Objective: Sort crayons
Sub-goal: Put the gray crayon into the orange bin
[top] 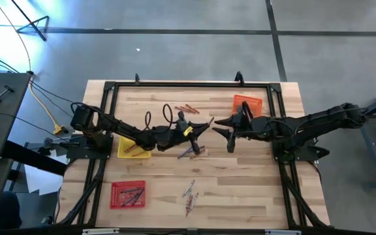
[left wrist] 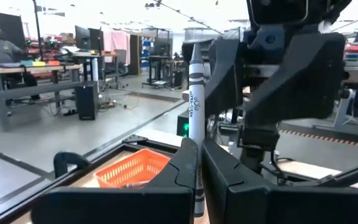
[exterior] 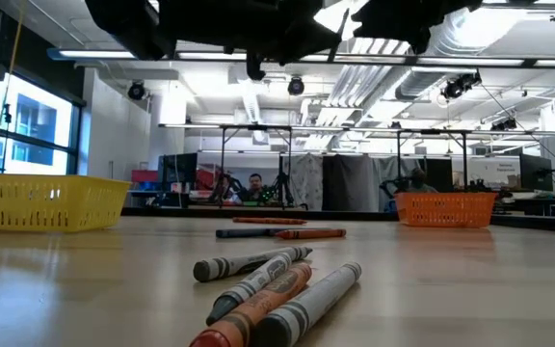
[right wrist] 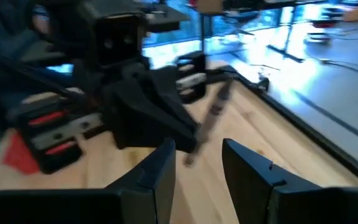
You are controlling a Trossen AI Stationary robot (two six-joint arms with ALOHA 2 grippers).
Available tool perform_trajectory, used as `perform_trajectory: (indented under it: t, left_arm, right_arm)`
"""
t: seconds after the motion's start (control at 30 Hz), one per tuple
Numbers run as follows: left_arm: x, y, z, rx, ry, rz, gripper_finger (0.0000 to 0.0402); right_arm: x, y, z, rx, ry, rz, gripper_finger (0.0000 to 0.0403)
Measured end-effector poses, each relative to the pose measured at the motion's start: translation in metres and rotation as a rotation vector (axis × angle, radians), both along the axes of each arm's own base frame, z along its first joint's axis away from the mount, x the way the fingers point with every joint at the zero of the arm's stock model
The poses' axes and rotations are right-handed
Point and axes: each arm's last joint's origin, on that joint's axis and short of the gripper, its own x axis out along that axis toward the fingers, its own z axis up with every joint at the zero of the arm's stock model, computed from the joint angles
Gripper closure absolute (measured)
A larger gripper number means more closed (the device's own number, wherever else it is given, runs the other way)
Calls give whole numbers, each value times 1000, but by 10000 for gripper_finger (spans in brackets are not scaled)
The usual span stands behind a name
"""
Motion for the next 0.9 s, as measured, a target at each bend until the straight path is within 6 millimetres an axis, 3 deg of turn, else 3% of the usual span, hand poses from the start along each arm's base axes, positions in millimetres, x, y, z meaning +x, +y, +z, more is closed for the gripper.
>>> perform_trajectory:
  t: [0.73,0.9]
  left_arm:
    - [9,-17,7,93,26,-62,401]
    - [10,-17,7,100,24,-112,401]
  right_arm:
    - [2,1,5,6,-52,37,277]
    - [2,1,7,-4,-68,57,304]
